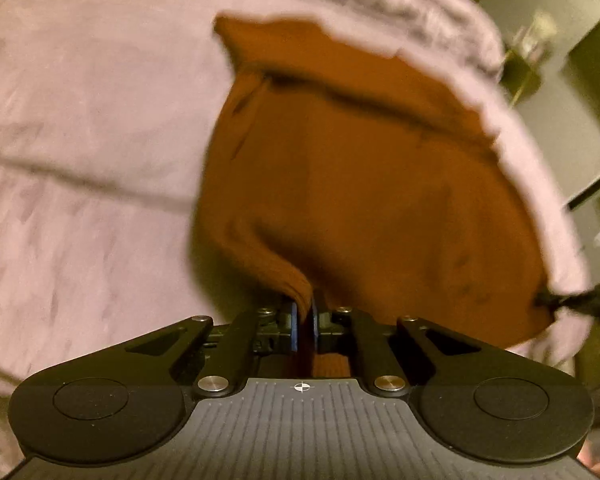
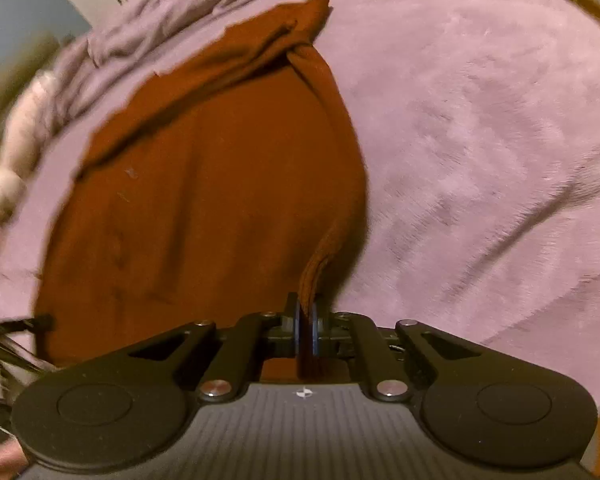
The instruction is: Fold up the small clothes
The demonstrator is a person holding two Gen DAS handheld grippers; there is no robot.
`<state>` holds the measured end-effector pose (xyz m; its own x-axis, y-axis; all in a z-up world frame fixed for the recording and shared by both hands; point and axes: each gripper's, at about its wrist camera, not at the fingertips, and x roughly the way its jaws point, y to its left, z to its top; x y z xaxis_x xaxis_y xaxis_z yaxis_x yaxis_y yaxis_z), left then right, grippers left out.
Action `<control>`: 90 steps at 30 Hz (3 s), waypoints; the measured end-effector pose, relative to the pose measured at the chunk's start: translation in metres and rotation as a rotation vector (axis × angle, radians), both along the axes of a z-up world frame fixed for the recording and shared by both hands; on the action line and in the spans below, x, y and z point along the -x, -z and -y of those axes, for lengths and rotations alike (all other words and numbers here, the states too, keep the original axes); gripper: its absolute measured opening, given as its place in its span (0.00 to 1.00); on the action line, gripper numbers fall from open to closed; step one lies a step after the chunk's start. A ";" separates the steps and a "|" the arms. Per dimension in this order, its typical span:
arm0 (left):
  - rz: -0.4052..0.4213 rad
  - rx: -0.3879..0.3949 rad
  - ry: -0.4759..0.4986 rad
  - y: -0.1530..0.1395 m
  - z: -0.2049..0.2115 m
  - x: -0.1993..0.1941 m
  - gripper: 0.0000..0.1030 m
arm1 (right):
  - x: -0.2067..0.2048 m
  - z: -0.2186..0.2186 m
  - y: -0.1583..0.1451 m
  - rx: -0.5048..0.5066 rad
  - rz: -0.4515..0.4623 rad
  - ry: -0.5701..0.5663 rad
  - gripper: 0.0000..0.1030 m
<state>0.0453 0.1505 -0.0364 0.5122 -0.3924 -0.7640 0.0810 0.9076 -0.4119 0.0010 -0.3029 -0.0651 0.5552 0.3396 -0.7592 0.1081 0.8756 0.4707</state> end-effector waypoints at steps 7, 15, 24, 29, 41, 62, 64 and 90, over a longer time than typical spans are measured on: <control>0.203 0.071 -0.067 -0.055 -0.001 -0.059 0.08 | -0.056 0.009 -0.047 -0.098 0.179 0.055 0.04; 0.222 -0.192 -0.179 -0.024 0.016 -0.141 0.09 | -0.150 -0.026 -0.045 0.218 0.270 0.028 0.05; 0.292 -0.167 -0.201 -0.018 -0.025 -0.134 0.50 | -0.150 -0.004 -0.044 0.273 0.393 0.055 0.38; 0.232 -0.141 -0.128 -0.001 -0.023 -0.139 0.65 | -0.151 0.001 -0.026 0.316 0.344 -0.011 0.38; 0.158 -0.132 -0.034 0.022 0.003 -0.171 0.59 | -0.181 -0.035 -0.011 0.417 0.330 -0.188 0.41; 0.469 -0.183 -0.101 -0.075 0.007 -0.185 0.09 | -0.195 -0.073 -0.089 0.648 0.586 -0.088 0.05; 0.419 -0.174 -0.137 -0.063 0.004 -0.206 0.09 | -0.216 -0.074 -0.084 0.642 0.564 -0.066 0.05; 0.463 -0.314 -0.060 -0.070 0.020 -0.248 0.08 | -0.287 -0.073 -0.065 0.714 0.498 -0.023 0.05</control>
